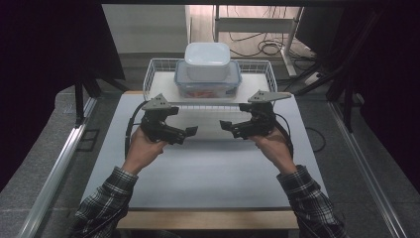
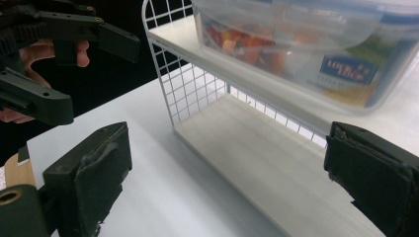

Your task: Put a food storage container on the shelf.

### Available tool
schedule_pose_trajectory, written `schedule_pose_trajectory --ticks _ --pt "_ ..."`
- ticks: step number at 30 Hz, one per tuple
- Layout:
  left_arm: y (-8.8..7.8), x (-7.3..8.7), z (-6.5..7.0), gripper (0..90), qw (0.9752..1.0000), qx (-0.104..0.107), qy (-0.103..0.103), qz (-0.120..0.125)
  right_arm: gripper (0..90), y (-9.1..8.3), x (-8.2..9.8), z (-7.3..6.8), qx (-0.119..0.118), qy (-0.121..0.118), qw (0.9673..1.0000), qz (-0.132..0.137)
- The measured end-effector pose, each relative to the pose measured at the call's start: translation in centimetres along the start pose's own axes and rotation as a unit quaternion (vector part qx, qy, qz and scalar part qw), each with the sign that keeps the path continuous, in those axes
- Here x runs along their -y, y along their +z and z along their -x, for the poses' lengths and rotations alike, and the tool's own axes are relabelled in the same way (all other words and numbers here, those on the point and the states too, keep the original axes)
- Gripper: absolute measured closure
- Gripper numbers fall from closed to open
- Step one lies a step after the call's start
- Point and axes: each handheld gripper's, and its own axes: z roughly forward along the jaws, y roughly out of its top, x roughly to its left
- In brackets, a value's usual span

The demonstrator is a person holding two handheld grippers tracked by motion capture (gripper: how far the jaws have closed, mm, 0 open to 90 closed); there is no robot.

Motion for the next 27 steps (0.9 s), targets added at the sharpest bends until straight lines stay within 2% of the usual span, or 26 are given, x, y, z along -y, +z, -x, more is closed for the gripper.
schedule_pose_trajectory --ticks 14,22,27 --pt "0.2 3.3 0.6 2.1 0.9999 0.003 0.003 -0.012 4.5 0.4 2.8 -0.1 0.002 0.001 0.9999 -0.017" --pt "0.7 5.4 1.6 1.8 0.9995 -0.013 0.014 -0.025 1.7 1.0 4.9 -0.4 0.013 -0.012 0.9993 -0.033" --pt "0.9 6.7 2.0 1.7 0.9995 -0.014 0.008 -0.026 0.6 1.1 6.1 -0.5 0.012 -0.011 0.9992 -0.036"
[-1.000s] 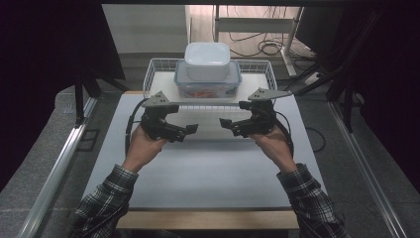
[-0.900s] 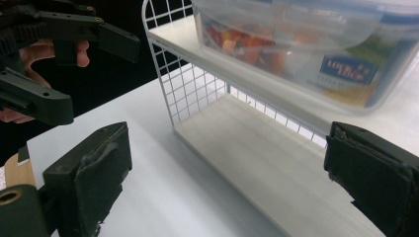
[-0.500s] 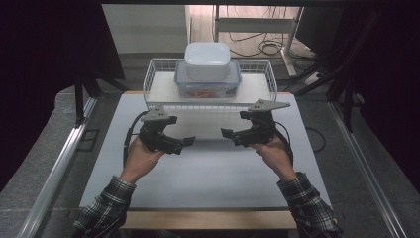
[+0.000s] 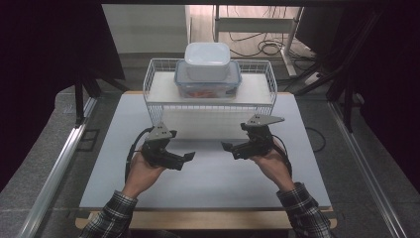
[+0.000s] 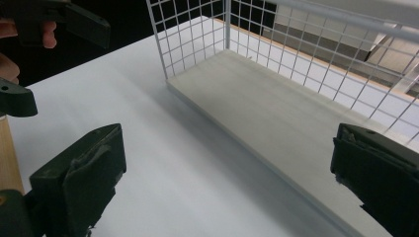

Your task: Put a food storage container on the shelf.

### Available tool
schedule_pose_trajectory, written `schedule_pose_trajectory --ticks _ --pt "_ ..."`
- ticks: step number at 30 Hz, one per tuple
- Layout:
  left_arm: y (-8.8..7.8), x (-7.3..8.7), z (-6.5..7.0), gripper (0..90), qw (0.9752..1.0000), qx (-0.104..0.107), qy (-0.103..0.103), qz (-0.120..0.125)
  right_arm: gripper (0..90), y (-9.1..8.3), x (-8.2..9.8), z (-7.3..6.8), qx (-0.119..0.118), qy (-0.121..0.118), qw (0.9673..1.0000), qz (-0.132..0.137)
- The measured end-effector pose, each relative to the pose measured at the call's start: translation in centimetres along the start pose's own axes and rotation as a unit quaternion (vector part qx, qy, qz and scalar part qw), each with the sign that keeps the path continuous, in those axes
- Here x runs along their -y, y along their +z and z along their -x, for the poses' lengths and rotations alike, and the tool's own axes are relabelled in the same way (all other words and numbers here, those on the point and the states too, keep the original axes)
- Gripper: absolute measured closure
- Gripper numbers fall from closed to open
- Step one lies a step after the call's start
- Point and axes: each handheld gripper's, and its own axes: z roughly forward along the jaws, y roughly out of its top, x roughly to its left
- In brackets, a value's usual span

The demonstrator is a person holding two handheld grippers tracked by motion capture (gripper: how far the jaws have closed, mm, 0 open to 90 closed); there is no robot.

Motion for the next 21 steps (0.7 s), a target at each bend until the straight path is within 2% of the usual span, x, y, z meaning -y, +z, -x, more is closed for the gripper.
schedule_pose_trajectory --ticks 7,11,21 --pt "-0.1 1.6 0.3 1.8 0.9999 -0.002 -0.014 0.002 0.0 -0.3 1.5 -0.2 -0.001 0.005 1.0000 0.004" --pt "-0.2 2.1 0.6 1.8 0.9999 -0.013 -0.009 -0.004 0.0 -0.5 2.4 -0.3 0.004 0.005 1.0000 -0.003" --pt "-0.7 4.1 1.3 1.9 0.9996 -0.017 -0.019 -0.010 0.0 -1.2 4.4 -0.7 0.005 0.011 0.9999 -0.011"
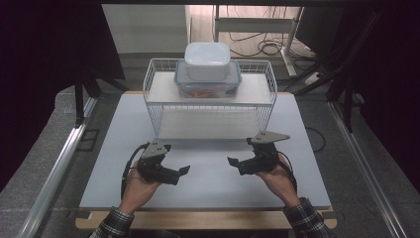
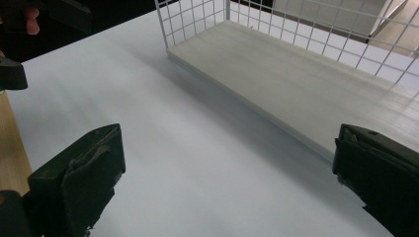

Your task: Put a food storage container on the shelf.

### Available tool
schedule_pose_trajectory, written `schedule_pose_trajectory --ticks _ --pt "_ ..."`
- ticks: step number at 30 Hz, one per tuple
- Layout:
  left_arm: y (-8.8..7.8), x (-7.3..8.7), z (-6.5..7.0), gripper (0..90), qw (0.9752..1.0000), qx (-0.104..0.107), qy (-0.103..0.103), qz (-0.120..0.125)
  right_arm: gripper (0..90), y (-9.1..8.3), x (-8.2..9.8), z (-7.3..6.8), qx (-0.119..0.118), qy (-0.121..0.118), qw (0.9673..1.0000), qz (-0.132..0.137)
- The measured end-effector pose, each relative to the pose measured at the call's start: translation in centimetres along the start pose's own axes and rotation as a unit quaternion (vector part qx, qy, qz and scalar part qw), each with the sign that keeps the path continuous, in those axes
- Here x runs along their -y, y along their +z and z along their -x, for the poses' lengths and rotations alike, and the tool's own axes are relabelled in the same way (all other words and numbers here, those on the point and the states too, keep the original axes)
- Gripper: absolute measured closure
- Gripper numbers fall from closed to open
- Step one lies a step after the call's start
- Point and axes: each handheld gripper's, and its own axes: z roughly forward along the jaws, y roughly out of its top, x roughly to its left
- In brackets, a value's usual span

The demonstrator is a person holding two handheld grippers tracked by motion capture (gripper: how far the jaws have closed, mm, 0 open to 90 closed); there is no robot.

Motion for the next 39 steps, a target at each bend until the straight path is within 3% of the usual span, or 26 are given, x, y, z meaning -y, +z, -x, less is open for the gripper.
schedule_pose_trajectory --ticks 16,28,34,39 --pt "-0.8 4.1 0.3 2.0 0.9995 -0.015 -0.028 -0.007 0.0 -1.0 3.9 -0.3 0.011 0.010 0.9997 -0.017" --pt "-0.2 6.5 0.5 1.5 0.9987 -0.022 -0.026 -0.038 0.0 -1.5 6.8 -0.1 0.021 0.015 0.9991 -0.034" --pt "0.8 7.6 0.3 1.4 0.9968 -0.023 -0.027 -0.071 0.0 -1.2 8.2 -0.2 0.024 0.013 0.9977 -0.062" --pt "1.4 7.9 0.2 1.1 0.9953 -0.015 -0.031 -0.091 0.0 -0.6 9.0 -0.4 0.033 -0.003 0.9955 -0.089"
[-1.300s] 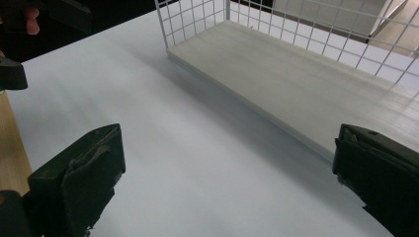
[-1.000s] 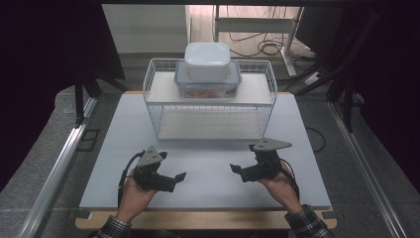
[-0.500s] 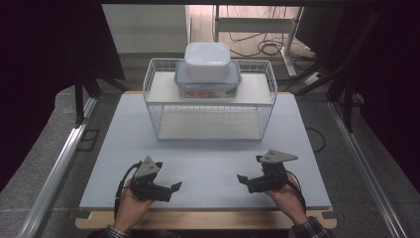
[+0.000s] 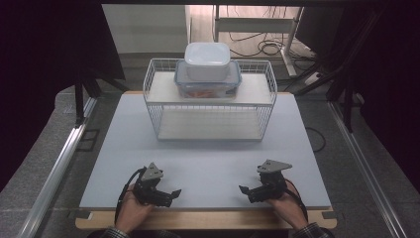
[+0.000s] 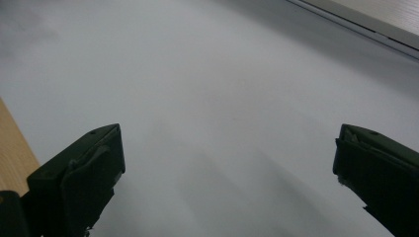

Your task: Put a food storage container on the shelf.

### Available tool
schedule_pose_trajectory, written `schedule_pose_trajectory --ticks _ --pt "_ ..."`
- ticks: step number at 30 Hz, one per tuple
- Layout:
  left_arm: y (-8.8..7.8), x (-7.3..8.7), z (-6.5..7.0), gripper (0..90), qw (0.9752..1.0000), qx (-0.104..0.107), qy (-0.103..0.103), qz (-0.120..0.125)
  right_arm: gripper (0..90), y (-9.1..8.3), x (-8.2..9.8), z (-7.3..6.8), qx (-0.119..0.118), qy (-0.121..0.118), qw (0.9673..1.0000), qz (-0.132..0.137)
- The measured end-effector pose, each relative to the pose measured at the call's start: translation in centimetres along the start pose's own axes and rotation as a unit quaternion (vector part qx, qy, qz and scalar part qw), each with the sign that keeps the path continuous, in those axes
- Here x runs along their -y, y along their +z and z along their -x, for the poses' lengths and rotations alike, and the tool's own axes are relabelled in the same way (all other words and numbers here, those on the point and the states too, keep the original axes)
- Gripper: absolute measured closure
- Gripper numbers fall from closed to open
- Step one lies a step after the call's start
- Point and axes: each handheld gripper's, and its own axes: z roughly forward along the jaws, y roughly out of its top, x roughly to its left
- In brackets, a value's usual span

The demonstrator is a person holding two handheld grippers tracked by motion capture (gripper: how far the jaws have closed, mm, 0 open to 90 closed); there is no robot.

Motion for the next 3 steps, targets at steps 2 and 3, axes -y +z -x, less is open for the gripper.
schedule_pose_trajectory --ticks 2,3 --pt "0.03 -0.05 0.00 0.9 1.0000 0.000 0.000 0.001 0.0 0.04 -0.01 0.04 0.002 0.001 1.0000 -0.001" --pt "0.02 -0.07 -0.02 0.9 1.0000 0.001 -0.001 0.003 0.0 0.02 -0.01 0.07 0.003 0.002 1.0000 -0.001"
